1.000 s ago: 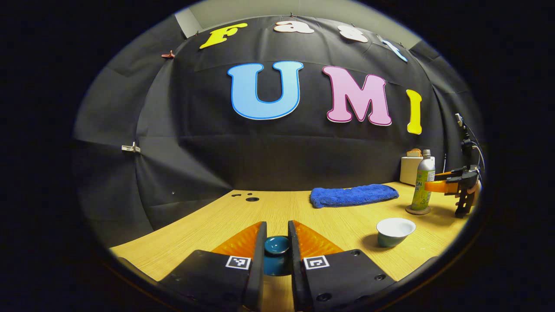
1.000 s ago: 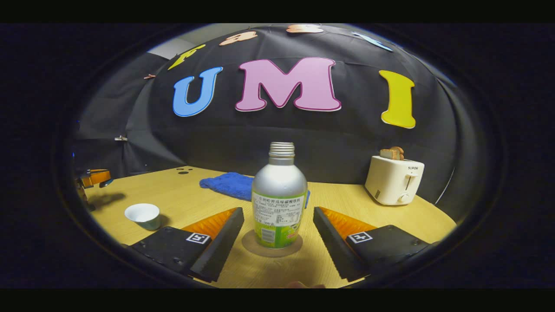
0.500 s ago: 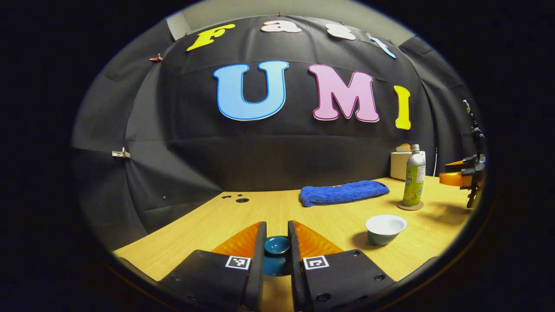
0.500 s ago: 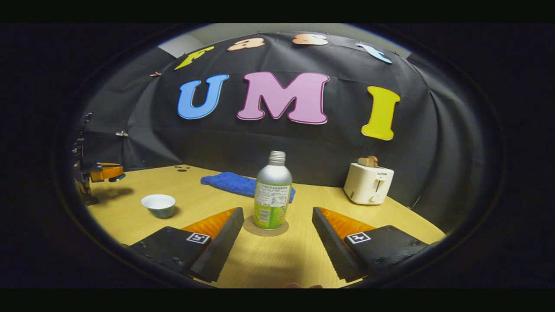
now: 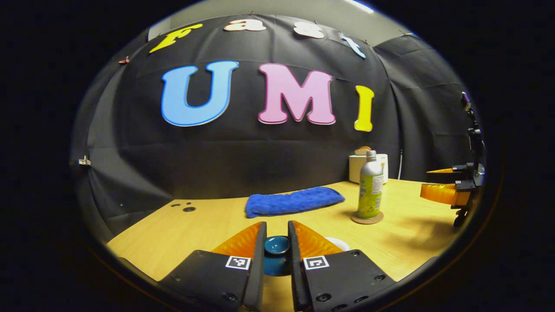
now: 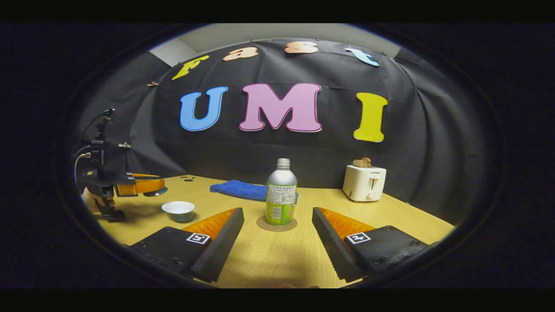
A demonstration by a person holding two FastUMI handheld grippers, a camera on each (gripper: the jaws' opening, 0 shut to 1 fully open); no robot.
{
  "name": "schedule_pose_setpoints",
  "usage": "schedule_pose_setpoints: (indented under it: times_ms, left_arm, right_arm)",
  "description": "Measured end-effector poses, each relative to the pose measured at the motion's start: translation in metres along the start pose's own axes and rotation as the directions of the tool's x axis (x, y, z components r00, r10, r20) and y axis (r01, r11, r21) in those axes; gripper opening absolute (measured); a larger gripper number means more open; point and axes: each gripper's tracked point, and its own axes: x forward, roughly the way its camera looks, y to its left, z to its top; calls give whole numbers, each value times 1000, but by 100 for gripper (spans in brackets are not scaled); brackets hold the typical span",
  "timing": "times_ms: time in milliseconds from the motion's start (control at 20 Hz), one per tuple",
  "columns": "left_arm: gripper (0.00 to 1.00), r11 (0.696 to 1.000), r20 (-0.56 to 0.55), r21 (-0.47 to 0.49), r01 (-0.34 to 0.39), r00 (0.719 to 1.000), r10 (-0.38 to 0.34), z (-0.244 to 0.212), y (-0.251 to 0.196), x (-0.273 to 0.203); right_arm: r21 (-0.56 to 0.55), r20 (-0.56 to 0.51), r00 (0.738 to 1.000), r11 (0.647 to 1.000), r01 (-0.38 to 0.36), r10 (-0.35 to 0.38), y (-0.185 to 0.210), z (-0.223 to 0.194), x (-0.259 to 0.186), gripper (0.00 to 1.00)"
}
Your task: Open the teacup lid with one hand, grasp the water bottle and pour water into the teacup with the other hand; after pouring, place the water bottle on the coaster and then close the teacup lid.
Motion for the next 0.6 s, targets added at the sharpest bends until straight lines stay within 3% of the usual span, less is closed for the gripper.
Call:
schedule_pose_setpoints:
  times_ms: [300, 600]
  left_arm:
    - [31, 999, -34, 22, 40, 999, -40, -6, -33, 21]
    - [30, 998, -101, 29, 56, 993, -53, -21, -46, 33]
  right_arm:
    - [109, -65, 997, 993, -45, 53, 2, -22, -5, 98]
    - [158, -61, 997, 987, -35, 45, -4, -24, -4, 99]
